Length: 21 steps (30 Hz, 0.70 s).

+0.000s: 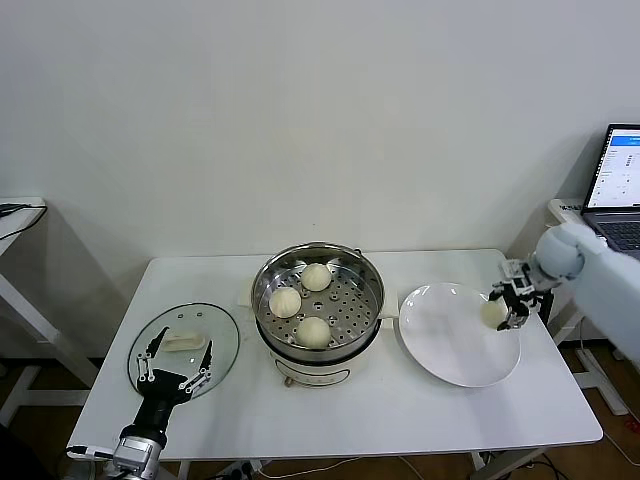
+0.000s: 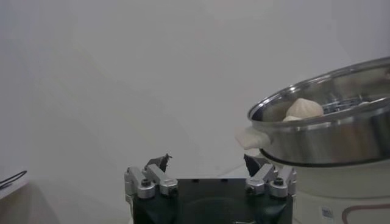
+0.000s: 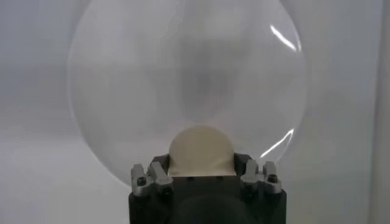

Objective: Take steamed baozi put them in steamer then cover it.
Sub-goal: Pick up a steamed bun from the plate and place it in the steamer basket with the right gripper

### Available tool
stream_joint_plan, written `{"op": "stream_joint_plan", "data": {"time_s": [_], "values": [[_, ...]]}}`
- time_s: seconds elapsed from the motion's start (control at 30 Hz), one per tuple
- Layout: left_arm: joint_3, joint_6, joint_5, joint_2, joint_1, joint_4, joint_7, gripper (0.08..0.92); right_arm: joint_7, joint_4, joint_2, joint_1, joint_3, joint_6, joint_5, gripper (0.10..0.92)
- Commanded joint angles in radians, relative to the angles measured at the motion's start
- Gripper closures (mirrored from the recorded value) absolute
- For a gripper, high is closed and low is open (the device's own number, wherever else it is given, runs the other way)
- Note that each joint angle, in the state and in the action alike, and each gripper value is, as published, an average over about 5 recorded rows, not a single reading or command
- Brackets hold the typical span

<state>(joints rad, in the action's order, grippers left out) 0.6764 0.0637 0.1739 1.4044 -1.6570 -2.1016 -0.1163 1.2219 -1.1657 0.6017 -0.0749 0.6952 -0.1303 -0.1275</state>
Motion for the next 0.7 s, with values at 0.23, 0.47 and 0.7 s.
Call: {"op": "stream_joint_plan", "data": {"time_s": [0.23, 0.47, 0.7], "values": [[0.009, -0.001, -0.017, -0.017, 0.011, 0.007, -0.007, 0.177, -0.047, -0.399, -0.033, -0.692, 0.689, -0.252, 0.588, 0.321], [0.016, -0.001, -0.026, -0.022, 0.016, 0.009, -0.011, 0.177, -0.071, -0.388, 0.142, -0.793, 0.78, -0.304, 0.733, 0.316], [0.019, -0.002, -0.033, -0.024, 0.027, 0.013, -0.013, 0.177, -0.081, -0.281, 0.353, -0.792, 0.797, -0.317, 0.791, 0.313]]}}
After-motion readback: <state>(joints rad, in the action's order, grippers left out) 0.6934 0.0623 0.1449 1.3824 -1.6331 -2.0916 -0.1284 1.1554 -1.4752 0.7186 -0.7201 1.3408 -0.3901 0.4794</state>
